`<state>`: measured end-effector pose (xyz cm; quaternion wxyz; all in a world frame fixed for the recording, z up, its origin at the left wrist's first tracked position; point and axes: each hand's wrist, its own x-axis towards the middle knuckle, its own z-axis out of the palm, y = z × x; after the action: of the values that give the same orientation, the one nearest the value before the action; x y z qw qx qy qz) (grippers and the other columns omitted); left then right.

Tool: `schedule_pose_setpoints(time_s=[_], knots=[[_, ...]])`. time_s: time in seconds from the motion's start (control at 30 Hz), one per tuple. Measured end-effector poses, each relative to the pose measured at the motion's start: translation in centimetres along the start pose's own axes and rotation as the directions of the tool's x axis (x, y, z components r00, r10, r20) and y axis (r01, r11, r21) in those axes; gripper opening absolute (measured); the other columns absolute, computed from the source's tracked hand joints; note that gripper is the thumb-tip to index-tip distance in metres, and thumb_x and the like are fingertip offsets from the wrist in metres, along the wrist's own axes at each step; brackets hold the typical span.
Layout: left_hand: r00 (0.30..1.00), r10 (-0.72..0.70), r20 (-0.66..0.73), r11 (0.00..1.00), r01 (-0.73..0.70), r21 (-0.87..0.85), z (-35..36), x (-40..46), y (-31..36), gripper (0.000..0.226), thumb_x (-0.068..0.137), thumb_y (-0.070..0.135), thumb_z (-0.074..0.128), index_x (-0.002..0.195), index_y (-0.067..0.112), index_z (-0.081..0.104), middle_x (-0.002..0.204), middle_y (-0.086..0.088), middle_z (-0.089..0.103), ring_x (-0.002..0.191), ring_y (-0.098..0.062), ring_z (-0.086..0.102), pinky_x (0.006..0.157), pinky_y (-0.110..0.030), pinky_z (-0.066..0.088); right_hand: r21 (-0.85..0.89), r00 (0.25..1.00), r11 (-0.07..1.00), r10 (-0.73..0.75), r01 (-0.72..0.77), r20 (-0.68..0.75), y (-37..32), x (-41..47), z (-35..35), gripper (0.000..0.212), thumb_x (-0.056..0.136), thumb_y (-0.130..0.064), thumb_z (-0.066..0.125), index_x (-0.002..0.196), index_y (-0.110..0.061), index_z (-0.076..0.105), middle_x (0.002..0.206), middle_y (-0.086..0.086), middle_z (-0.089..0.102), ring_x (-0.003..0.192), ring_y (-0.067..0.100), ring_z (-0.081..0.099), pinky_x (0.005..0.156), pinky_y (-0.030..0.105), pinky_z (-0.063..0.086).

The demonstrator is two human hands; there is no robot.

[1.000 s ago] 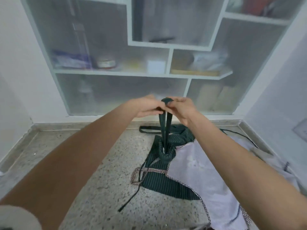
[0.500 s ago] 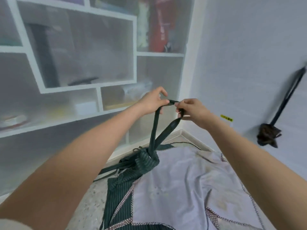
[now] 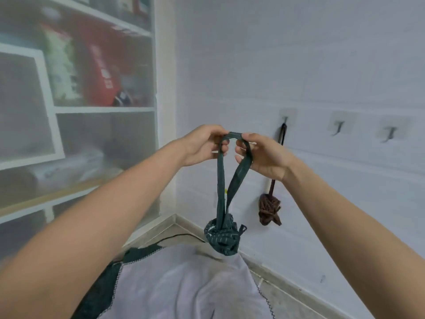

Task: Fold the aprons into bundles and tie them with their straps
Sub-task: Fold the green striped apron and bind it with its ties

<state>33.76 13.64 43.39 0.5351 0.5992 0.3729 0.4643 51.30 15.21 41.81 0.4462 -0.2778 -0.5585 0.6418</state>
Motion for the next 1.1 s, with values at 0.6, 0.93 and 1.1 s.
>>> schedule_pose_setpoints(time_s=[0.6,0.93,1.1], knots=[[0.85,0.526,-0.027,0.639,-0.375,0.671,20.7,22.3,-1.0,0.003,0.089,0.019,0.06,0.086,0.018,0.059,0.093,-0.004,0.062,0.084,-0.015,0.055,0.074,-0.023,0.04,-0.97,0.617,0.156,-0.75,-0.186,-0.239,-8.3,-1.9,-23.6,0.019,0.095,-0.028,0.051,0.089,-0.013,0.06,0.089,0.002,0.051,0.074,0.018,0.049,0.061,0.027,0.033],[0.777,0.621,0.102,0.414,-0.436,0.799,22.0,24.2,-2.7,0.013,0.084,0.005,0.06,0.091,0.013,0.068,0.088,0.001,0.054,0.081,-0.014,0.053,0.079,-0.03,0.048,-0.93,0.593,-0.029,-0.777,-0.366,-0.209,-6.8,-1.5,-24.6,0.017,0.084,-0.006,0.045,0.099,-0.01,0.053,0.099,0.006,0.048,0.082,0.027,0.05,0.057,0.03,0.038],[0.783,0.618,0.067,0.412,-0.396,0.821,22.0,24.3,-3.7,0.011,0.086,0.009,0.061,0.094,0.011,0.067,0.092,-0.002,0.058,0.087,-0.019,0.059,0.081,-0.037,0.05,-0.908,0.608,-0.096,-0.771,-0.407,-0.191,-5.9,-1.5,-25.0,0.02,0.094,-0.034,0.046,0.092,-0.016,0.055,0.091,0.0,0.053,0.077,0.021,0.053,0.055,0.028,0.031]])
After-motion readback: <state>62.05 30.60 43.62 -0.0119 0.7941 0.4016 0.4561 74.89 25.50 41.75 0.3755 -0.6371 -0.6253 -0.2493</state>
